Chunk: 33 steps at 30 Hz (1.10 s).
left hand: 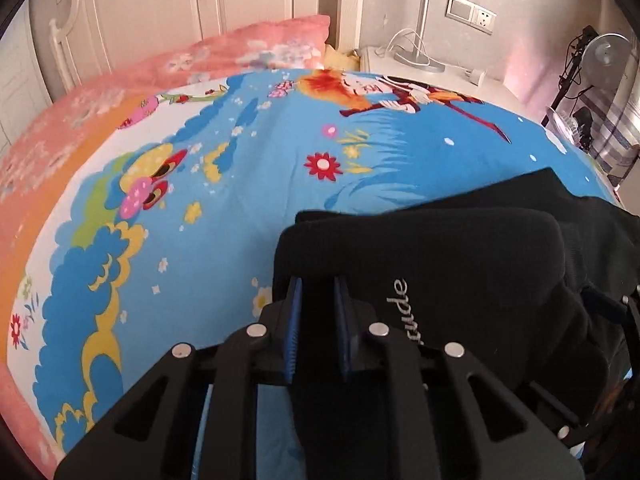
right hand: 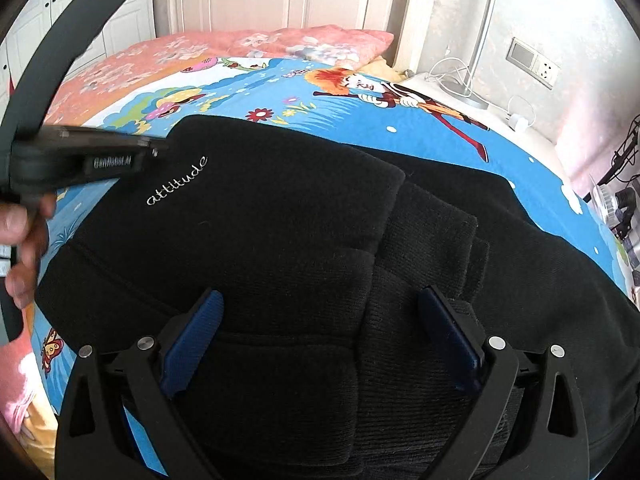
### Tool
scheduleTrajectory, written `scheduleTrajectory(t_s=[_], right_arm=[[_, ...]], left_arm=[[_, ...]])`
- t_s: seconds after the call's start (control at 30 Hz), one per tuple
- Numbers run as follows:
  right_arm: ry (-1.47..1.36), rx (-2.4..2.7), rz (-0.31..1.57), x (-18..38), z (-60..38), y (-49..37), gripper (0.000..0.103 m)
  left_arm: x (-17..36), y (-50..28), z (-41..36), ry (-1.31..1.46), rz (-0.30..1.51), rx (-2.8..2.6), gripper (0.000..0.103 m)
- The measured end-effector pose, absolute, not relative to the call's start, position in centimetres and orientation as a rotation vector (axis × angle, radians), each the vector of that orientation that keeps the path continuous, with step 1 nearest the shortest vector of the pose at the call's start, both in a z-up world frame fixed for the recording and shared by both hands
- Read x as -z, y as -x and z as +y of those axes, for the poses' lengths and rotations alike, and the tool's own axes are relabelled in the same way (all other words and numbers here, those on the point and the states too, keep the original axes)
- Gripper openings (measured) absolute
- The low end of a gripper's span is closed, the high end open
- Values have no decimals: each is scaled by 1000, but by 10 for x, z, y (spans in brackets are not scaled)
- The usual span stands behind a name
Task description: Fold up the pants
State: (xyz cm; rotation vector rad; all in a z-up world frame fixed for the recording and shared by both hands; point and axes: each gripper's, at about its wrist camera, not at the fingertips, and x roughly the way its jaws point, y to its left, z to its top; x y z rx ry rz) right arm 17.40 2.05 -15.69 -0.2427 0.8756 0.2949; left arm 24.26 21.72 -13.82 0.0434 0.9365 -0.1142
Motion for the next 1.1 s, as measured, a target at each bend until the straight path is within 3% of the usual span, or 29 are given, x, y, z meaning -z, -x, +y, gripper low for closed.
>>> scheduleTrajectory(t_s=[0.17, 0.53, 0.7, 0.83, 0.9, 1.0, 1.1], right_arm=[[243, -297, 875, 157, 20, -174, 96], [233, -309, 858, 156, 19, -173, 96], [166, -273, 776, 125, 6, -176, 95], [165, -199, 862, 140, -2, -201, 95], [161, -202, 949, 162, -8, -212, 95], [135, -208, 967, 162, -13, -215, 96], [143, -200, 954, 164, -12, -213, 97]], left_arm=[[116, -252, 214, -5, 871, 123, 16], [138, -281, 205, -26, 940, 99, 17], [139, -279, 206, -21, 926, 90, 17], [137, -275, 202, -49, 909, 68, 18], [125, -263, 205, -30, 888, 47, 25], [101, -219, 206, 2, 783, 25, 56], [108, -181, 208, 44, 772, -10, 55]])
